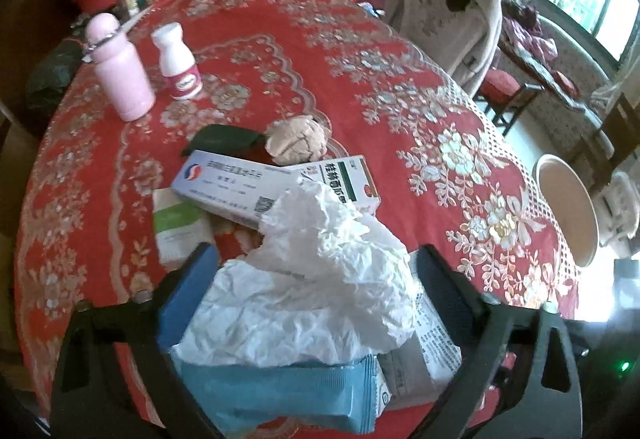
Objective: Collect trash
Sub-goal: 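Grasp the crumpled white tissue with the left gripper while the right grasps a white wrapper, then carry both held items over the beige bin and open both grippers, then move both open grippers back over the table toward the remaining trash, then grasp the white medicine box with the left gripper while the right grasps the beige crumpled cloth, then carry both held items over the beige bin and open both grippers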
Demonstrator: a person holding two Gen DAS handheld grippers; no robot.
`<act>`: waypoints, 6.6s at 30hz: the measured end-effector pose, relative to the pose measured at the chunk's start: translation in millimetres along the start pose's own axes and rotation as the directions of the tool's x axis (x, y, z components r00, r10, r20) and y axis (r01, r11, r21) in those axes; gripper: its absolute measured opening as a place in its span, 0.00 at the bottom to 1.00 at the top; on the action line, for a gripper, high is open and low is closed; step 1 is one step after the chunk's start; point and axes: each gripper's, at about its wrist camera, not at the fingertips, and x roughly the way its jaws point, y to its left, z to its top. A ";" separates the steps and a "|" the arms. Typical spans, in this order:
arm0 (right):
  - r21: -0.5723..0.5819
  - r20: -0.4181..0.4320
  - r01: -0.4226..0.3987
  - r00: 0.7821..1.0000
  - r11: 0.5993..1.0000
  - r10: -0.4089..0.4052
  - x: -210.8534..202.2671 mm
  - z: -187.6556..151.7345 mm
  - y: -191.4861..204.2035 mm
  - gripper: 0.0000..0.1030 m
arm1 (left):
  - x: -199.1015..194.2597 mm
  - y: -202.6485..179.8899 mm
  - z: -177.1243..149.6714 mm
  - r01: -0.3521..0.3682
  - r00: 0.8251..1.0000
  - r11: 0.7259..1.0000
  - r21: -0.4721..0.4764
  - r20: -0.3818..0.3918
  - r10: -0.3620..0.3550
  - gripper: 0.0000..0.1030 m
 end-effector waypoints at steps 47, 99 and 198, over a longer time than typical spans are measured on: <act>0.429 0.130 0.198 0.952 0.881 -0.277 -125.4 -18.8 -301.9 0.26 | 20.4 -297.6 76.4 0.476 0.878 0.871 0.122 -0.124 -0.462 0.11; 0.058 0.121 0.046 0.991 0.997 -0.053 -43.9 86.0 -120.9 0.50 | -25.3 -29.8 18.1 -0.034 0.999 0.953 -0.302 0.002 0.036 0.53; 0.467 0.299 0.044 0.932 0.883 -0.204 -142.1 7.2 -288.9 0.10 | 45.4 -268.5 88.4 0.364 0.922 0.928 -0.080 -0.113 -0.371 0.17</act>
